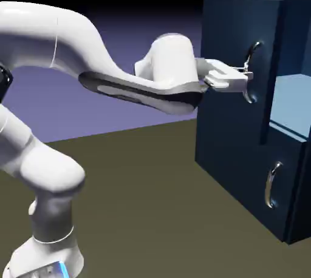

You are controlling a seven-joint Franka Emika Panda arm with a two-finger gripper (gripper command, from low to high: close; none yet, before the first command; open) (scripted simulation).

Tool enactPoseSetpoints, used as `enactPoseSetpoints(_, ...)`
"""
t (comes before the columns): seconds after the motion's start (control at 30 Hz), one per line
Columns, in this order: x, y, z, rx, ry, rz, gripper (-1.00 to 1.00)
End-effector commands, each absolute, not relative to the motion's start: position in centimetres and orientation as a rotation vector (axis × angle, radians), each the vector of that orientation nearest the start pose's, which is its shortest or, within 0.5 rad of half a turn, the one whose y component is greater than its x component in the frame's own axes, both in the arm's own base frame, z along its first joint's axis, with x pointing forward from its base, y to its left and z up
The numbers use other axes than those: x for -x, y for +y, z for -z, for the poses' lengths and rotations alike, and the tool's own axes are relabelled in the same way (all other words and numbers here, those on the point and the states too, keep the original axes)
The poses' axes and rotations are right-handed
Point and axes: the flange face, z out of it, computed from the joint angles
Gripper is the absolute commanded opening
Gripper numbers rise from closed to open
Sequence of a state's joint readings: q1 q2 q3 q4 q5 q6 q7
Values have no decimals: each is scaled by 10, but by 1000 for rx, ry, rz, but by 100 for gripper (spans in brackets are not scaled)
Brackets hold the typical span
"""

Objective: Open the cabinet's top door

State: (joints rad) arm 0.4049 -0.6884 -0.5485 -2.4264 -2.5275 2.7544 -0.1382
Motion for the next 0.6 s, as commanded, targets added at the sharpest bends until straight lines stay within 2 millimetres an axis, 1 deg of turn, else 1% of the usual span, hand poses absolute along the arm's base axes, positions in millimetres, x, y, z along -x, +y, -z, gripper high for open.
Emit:
enactPoseSetpoints(0.0, -389, -63, -557, -808, 1363, -392, -100)
enactPoseSetpoints(0.27, -330, -19, -557, -897, 1298, -284, -100)
enactPoseSetpoints(0.57, -279, 30, -557, -979, 1232, -179, -100)
